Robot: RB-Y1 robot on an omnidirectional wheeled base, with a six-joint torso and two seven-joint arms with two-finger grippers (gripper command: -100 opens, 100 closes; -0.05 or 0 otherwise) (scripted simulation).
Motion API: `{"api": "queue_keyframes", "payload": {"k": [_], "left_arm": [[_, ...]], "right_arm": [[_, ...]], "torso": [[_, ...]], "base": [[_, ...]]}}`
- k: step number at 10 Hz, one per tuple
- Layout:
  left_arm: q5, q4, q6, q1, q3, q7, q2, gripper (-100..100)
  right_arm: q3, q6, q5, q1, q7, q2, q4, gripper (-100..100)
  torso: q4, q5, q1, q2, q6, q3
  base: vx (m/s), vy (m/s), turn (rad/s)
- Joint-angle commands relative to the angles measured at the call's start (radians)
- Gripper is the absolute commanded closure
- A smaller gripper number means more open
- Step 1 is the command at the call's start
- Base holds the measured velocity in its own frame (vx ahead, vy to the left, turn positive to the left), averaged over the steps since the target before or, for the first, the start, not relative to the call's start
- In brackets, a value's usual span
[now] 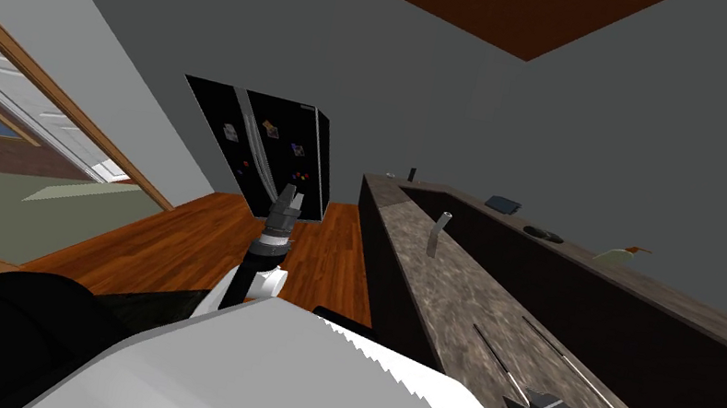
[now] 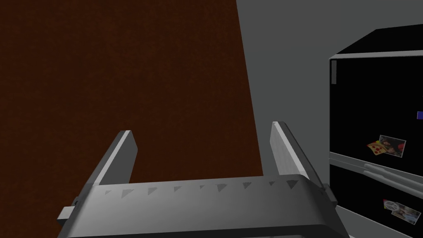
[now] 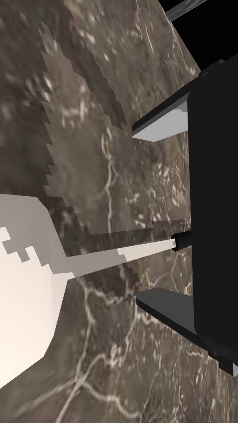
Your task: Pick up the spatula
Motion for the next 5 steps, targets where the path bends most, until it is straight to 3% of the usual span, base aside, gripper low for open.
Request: {"api": "queue_keyframes", "payload": {"k": [1,5], "left_arm": [[0.000,0.000,0.000,0.000,0.000,0.000,0.000,0],[0.000,0.000,0.000,0.000,0.000,0.000,0.000,0]], "right_arm": [[0.000,0.000,0.000,0.000,0.000,0.000,0.000,100],[0.000,0.000,0.000,0.000,0.000,0.000,0.000,100]], "torso": [[0.000,0.000,0.000,0.000,0.000,0.000],[0.000,0.000,-0.001,0.001,0.000,0.000]], "base": [[0.000,0.000,0.000],[0.001,-0.001,0.000]]}}
